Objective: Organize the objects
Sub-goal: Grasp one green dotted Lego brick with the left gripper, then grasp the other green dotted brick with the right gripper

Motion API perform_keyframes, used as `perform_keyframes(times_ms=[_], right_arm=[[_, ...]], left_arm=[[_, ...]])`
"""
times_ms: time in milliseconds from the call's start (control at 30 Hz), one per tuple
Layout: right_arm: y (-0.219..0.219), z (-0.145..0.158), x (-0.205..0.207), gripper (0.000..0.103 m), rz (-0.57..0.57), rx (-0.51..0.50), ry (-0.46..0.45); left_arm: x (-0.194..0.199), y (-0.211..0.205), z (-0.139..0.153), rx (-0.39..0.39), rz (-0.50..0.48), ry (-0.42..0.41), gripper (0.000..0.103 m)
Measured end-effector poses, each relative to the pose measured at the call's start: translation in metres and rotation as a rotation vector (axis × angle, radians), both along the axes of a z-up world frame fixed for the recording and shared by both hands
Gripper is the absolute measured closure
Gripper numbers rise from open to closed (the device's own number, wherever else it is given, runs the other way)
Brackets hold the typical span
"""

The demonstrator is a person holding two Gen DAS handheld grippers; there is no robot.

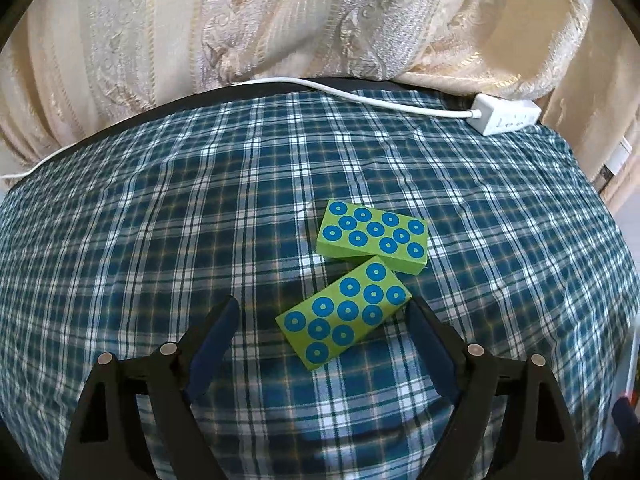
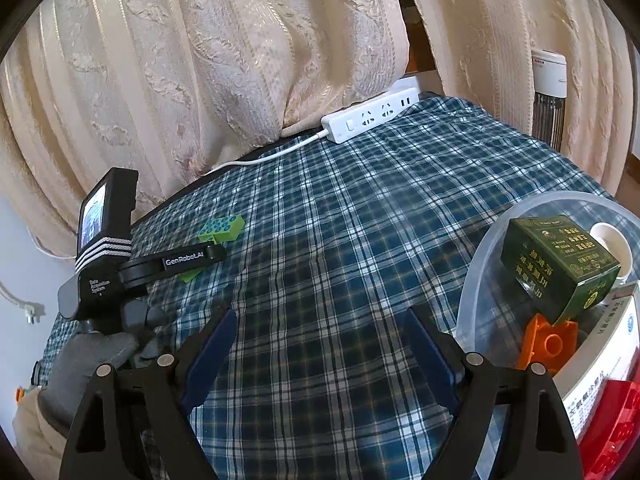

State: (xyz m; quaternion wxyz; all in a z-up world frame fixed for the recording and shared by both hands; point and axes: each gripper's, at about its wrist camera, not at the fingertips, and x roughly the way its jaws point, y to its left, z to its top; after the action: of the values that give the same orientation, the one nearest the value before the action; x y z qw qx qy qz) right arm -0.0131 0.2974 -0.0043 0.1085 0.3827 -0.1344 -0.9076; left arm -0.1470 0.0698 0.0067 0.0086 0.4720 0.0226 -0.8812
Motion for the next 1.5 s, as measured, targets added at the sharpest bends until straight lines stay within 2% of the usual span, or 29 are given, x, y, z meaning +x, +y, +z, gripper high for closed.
perform_keyframes(times_ms=[167, 433, 500, 767, 1000, 1267, 1500], right_arm=[[-0.002, 0.000, 0.000, 0.015, 0.002, 0.002, -0.003], [-0.004, 0.002, 0.002, 0.015, -0.001, 0.011, -0.001], [-0.004, 0.003, 0.003, 0.015, -0.003, 0.013, 0.000], [-0.009, 0.008, -0.001, 0.015, 0.008, 0.001, -0.004], [-0.032, 0.012, -0.011, 0.015, 0.052, 0.024, 0.001], [-0.069, 0.016, -0.039, 0.015, 0.105, 0.040, -0.012], [-0.101, 0.006, -0.076, 0.015, 0.118, 0.067, -0.048]], left_arm=[[0.003, -0.003, -0.001, -0.013, -0.040, 0.015, 0.021], [0.010, 0.008, 0.005, -0.017, -0.115, 0.047, 0.069], [0.013, 0.009, 0.006, -0.022, -0.125, 0.045, 0.073], [0.026, -0.006, 0.018, -0.021, -0.100, 0.067, 0.073], [0.044, -0.026, 0.027, -0.007, -0.069, 0.077, 0.073], [0.074, -0.051, 0.040, 0.009, -0.042, 0.102, 0.073], [0.092, -0.071, 0.042, 0.034, -0.010, 0.112, 0.073]])
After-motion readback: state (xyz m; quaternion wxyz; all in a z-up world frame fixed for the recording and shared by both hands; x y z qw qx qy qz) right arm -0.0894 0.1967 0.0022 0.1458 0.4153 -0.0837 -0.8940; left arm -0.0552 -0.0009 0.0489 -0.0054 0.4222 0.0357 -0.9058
